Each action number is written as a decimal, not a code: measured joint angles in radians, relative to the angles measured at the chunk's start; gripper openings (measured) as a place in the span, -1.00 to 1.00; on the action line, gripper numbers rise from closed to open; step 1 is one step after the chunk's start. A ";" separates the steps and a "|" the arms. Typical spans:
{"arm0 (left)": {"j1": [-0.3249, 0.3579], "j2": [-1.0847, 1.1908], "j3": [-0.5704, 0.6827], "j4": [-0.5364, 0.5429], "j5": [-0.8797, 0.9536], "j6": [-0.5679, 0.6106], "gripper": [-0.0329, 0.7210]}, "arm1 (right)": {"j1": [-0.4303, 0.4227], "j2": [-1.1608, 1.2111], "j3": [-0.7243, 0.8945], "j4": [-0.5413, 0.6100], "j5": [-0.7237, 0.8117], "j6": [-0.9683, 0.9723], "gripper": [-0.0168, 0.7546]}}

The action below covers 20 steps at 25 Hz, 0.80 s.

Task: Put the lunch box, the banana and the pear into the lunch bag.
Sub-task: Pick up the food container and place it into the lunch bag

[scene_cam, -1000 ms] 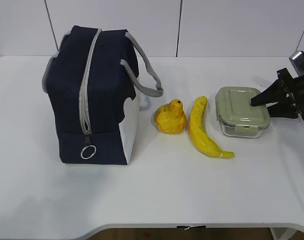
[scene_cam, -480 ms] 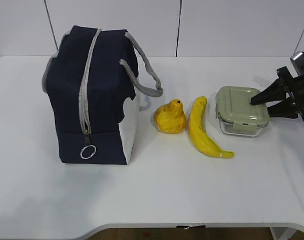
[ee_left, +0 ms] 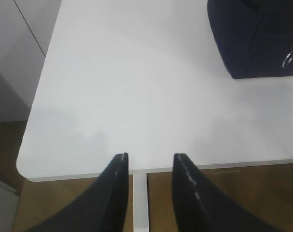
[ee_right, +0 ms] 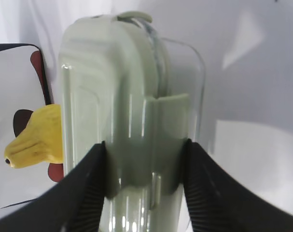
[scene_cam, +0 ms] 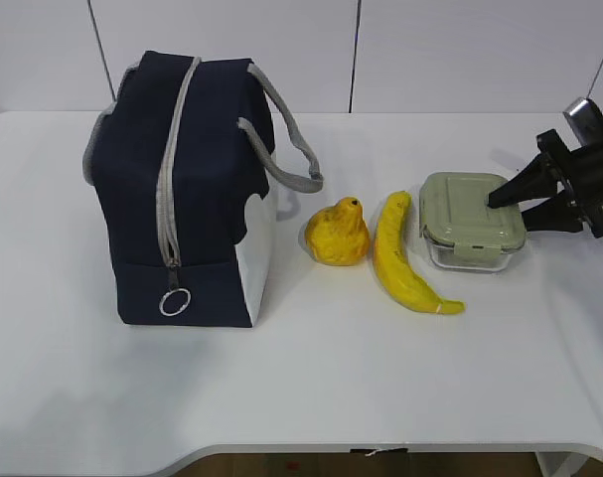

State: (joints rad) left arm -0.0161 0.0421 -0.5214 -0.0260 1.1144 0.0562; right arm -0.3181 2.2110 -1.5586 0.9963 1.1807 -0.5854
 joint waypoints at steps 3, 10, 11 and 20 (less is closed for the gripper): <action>0.000 0.000 0.000 0.000 0.000 0.000 -0.27 | 0.002 -0.014 0.000 -0.017 -0.002 0.002 -0.01; 0.000 0.000 0.000 0.000 0.000 0.000 -0.27 | 0.004 -0.051 0.000 -0.029 -0.004 0.015 -0.01; 0.000 0.000 0.000 0.000 0.000 0.000 -0.27 | 0.006 -0.055 0.002 -0.033 -0.004 0.019 -0.01; 0.000 0.000 0.000 0.000 0.000 0.000 -0.27 | 0.043 -0.153 0.002 -0.040 -0.002 0.038 -0.01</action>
State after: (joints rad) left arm -0.0161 0.0421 -0.5214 -0.0260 1.1144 0.0562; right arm -0.2748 2.0579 -1.5569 0.9565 1.1791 -0.5479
